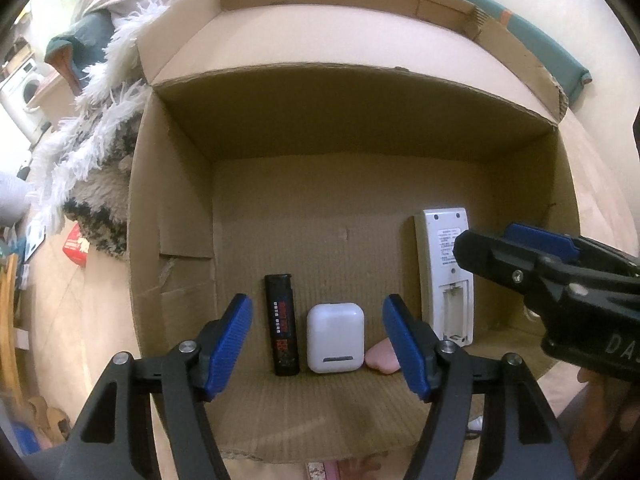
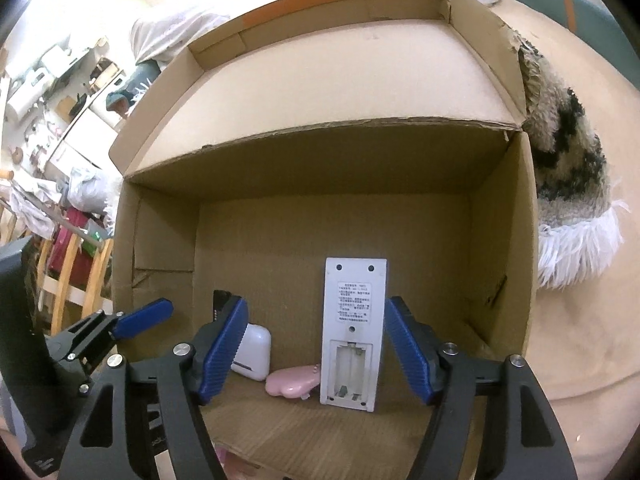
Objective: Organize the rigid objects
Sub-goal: 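Place the earbud case and remote upright in the box and open both tools, then grasp the pink perfume bottle with the left tool and lift it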
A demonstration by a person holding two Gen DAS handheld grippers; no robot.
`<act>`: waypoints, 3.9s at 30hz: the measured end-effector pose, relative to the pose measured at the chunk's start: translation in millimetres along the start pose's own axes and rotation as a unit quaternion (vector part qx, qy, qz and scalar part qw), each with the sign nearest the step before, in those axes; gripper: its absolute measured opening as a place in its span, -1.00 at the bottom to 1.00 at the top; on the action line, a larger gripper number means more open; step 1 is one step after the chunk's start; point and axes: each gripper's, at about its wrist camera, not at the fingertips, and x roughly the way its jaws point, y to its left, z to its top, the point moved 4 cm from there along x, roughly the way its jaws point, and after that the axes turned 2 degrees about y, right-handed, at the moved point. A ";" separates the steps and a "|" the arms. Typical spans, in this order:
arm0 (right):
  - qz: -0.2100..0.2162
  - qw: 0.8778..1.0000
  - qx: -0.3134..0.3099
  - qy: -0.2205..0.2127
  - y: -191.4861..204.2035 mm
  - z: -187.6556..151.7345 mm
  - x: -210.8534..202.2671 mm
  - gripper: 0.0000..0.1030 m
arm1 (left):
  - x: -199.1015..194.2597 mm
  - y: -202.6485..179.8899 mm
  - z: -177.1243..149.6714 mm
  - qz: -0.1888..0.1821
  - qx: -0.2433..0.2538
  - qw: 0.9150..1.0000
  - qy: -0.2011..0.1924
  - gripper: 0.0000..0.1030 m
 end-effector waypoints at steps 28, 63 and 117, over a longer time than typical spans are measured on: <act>-0.019 0.997 -0.032 -0.070 3.4 -30.1 -69.7 0.46 | -96.2 50.2 -28.1 -0.002 -0.065 0.997 -0.041 0.27; 0.005 0.998 0.055 0.029 -42.7 -135.3 -82.3 0.46 | -57.2 80.7 -110.7 -0.017 -0.100 0.994 0.042 0.27; -0.085 0.979 0.016 0.183 -23.3 -153.2 32.2 0.00 | 23.3 37.8 -112.9 -0.027 -0.095 0.983 0.157 -0.56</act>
